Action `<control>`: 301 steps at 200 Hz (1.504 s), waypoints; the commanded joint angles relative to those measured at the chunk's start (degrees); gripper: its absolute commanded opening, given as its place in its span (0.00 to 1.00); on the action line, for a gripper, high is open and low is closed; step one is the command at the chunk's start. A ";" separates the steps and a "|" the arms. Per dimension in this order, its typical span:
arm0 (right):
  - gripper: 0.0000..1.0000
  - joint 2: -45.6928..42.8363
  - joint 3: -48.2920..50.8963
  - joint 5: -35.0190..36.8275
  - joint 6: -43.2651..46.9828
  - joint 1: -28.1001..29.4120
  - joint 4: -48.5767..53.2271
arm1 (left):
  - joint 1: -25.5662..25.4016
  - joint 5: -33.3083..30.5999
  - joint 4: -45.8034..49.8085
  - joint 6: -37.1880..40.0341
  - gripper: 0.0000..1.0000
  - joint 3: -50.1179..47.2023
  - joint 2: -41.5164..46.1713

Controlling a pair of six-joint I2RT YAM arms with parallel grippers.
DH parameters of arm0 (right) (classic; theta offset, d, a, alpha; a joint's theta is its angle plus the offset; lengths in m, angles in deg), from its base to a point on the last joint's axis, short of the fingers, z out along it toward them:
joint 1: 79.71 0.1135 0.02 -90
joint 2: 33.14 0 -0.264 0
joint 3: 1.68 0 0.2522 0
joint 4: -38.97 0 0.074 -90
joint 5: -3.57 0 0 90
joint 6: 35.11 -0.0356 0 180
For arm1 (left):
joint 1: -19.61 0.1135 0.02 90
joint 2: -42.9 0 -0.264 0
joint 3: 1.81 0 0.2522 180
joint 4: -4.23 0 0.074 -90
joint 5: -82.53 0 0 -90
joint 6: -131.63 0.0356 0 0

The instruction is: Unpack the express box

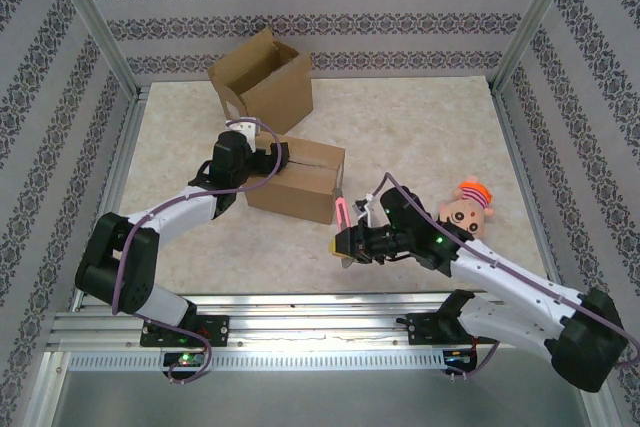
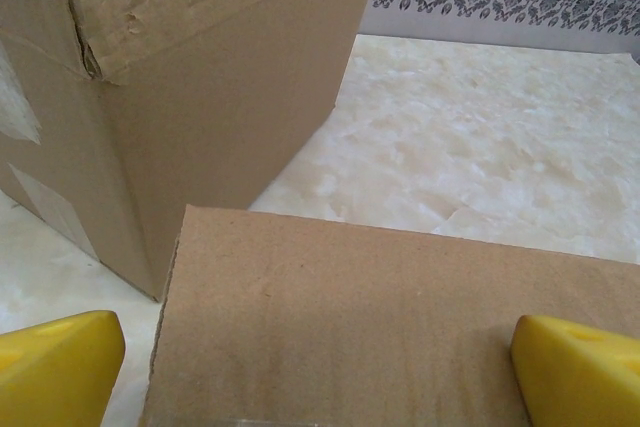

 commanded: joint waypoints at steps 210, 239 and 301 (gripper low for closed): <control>0.00 27.13 9.33 14.67 16.60 -28.06 -26.14 | -0.72 4.63 22.62 1.42 1.00 12.94 5.31; 0.00 29.58 9.80 14.85 15.35 -28.03 -28.39 | -0.71 4.64 24.33 1.84 1.00 13.90 6.95; 0.17 28.15 11.35 17.81 12.18 -28.29 -23.66 | -0.73 3.15 30.96 1.25 1.00 15.12 11.08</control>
